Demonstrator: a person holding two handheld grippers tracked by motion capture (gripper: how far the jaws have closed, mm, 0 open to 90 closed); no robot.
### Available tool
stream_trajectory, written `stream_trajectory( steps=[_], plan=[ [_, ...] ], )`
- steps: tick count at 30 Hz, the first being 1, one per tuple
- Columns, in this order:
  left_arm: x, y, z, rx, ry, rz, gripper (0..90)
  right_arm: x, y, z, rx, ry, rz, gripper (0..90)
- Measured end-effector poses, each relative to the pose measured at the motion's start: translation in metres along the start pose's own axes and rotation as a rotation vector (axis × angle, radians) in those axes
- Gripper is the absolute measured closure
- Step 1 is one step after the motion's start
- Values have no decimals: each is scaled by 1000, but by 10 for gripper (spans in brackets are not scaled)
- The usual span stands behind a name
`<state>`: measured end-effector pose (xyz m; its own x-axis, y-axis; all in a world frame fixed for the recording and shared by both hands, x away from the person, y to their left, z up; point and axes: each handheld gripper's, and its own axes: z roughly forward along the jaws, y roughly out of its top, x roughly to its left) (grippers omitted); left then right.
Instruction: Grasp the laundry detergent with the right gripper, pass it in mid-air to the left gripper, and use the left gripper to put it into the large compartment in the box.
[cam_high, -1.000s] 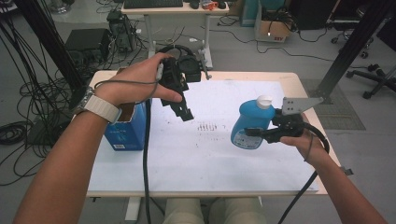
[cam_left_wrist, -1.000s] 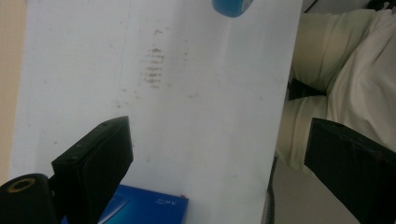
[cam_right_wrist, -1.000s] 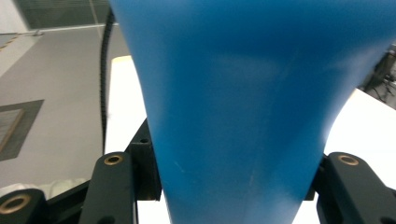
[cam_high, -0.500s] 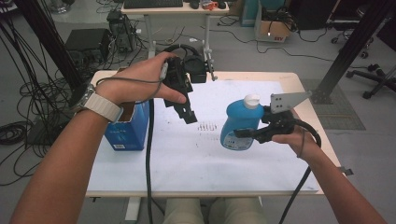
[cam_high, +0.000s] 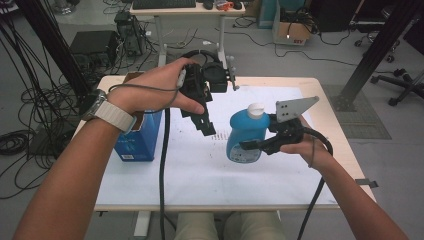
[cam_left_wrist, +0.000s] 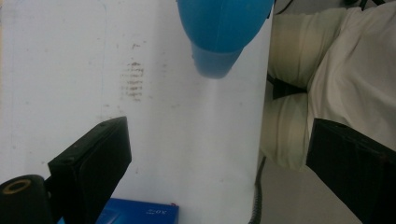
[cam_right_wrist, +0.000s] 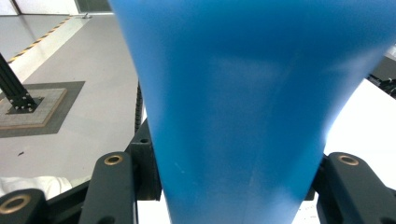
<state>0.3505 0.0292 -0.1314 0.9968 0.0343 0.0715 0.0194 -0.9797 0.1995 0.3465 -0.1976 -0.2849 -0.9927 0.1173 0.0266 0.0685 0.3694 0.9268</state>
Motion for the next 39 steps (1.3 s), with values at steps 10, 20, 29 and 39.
stream_trajectory(
  steps=[10, 20, 29, 39],
  plan=[
    [-1, 8, 3, -4, -1, 14, 69, 1, 3, 11, 15, 17, -28, 438],
    [-4, 11, 3, -9, 2, 22, 69, 4, 4, 21, 19, 34, -36, 438],
    [-5, 12, 4, -5, -3, 24, 69, 4, 4, 28, 26, 43, -39, 438],
    [-6, 11, 7, -9, -4, 23, 69, 3, 3, 34, 36, 43, -34, 438]
  ],
)
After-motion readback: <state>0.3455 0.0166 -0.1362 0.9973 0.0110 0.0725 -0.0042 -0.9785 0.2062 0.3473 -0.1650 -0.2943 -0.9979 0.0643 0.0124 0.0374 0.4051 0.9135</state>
